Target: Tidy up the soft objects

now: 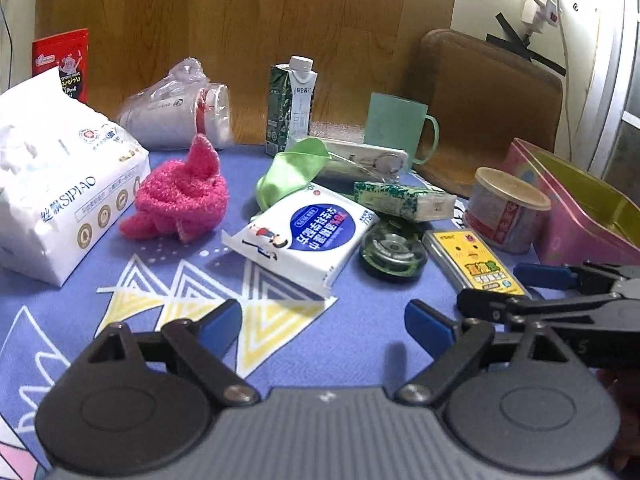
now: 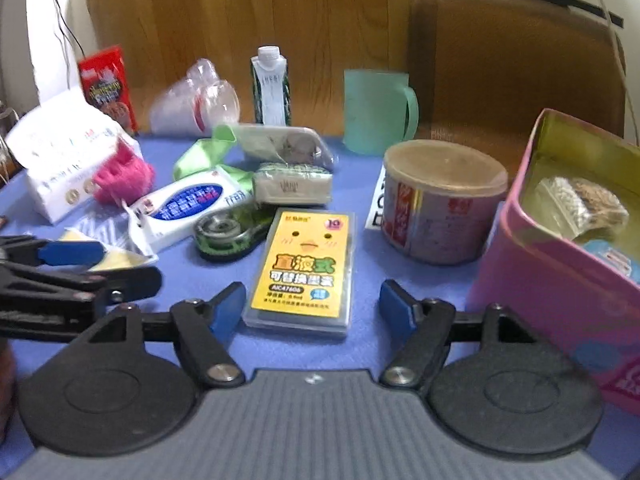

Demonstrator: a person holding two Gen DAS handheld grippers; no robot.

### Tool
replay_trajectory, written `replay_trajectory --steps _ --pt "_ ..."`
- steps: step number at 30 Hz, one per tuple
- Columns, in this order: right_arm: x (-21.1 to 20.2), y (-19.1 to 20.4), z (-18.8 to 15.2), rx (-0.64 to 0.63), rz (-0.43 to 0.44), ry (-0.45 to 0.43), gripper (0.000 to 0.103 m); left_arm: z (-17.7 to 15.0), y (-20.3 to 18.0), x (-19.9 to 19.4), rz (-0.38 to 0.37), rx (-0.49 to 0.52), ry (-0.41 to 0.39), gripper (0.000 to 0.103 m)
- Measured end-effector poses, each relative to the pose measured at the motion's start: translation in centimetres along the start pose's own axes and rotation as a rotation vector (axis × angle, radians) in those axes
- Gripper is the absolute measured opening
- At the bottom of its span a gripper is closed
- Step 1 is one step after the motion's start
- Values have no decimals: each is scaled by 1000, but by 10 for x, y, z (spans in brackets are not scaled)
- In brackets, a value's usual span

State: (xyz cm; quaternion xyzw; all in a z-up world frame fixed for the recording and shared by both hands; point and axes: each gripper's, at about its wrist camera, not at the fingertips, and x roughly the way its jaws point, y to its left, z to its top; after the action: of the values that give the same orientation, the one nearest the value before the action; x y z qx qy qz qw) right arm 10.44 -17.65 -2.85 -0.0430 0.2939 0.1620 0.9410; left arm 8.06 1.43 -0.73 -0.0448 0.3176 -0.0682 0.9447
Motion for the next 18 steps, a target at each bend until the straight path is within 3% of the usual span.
replay_trajectory --steps 5,10,18 --pt "-9 3 -7 -21 -17 -17 59 0 -2 1 7 9 6 93" --pt "-31 5 -22 -18 -4 -38 59 0 -3 2 23 14 12 96" --pt "-70 18 -55 -139 205 -49 61 1 -4 5 46 30 25 99"
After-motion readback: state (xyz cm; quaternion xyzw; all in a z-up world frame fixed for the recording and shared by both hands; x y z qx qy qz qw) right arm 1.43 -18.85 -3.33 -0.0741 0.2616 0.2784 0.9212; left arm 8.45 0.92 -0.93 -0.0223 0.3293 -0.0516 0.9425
